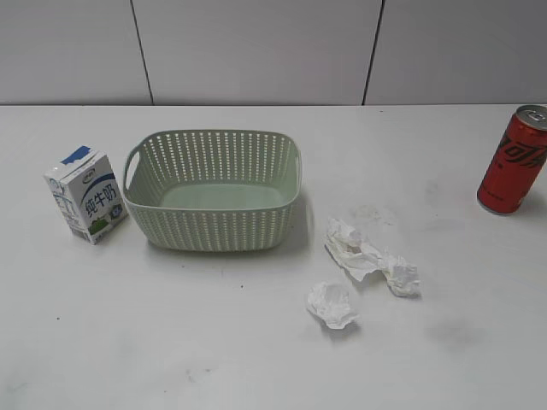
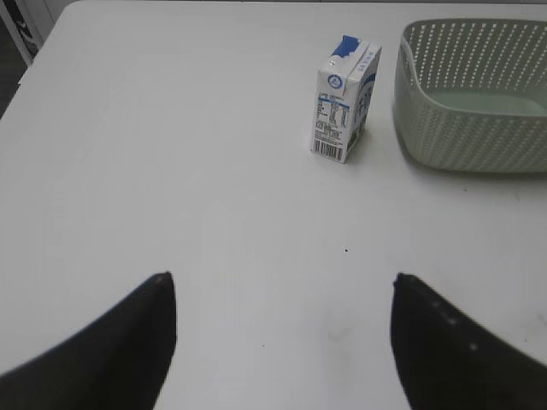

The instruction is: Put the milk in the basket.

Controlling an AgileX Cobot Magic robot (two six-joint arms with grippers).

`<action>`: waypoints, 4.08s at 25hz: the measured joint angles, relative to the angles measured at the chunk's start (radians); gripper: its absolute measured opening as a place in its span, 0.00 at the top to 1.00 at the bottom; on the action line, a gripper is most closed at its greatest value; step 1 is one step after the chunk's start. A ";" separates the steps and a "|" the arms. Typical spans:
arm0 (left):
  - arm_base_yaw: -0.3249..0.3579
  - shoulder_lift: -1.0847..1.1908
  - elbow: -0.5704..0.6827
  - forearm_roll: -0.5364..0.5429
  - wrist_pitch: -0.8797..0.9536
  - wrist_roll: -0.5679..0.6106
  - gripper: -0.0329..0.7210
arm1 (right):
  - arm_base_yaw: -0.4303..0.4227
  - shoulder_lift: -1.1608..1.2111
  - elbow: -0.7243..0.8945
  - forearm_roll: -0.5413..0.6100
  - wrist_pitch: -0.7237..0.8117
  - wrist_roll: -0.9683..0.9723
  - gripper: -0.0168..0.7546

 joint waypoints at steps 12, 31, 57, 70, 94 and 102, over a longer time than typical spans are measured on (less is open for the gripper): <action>0.000 0.428 -0.026 -0.017 -0.516 0.043 0.20 | 0.000 0.000 0.000 0.000 0.000 0.000 0.22; -0.146 1.514 -0.580 -0.026 -0.420 0.218 0.11 | 0.000 0.000 0.000 0.000 0.000 0.000 0.22; -0.149 1.794 -0.798 -0.072 -0.262 0.372 0.53 | 0.000 0.000 0.000 0.000 0.000 0.000 0.22; -0.386 1.688 -1.066 -0.072 -0.316 0.372 0.53 | 0.000 0.000 0.000 0.000 0.000 0.000 0.22; -0.485 1.801 -0.642 -0.086 -0.806 0.356 0.47 | 0.000 0.000 0.000 0.000 0.000 0.000 0.22; -0.482 1.683 -0.795 -0.086 -0.615 0.356 0.07 | 0.000 0.000 0.000 0.000 0.000 0.000 0.22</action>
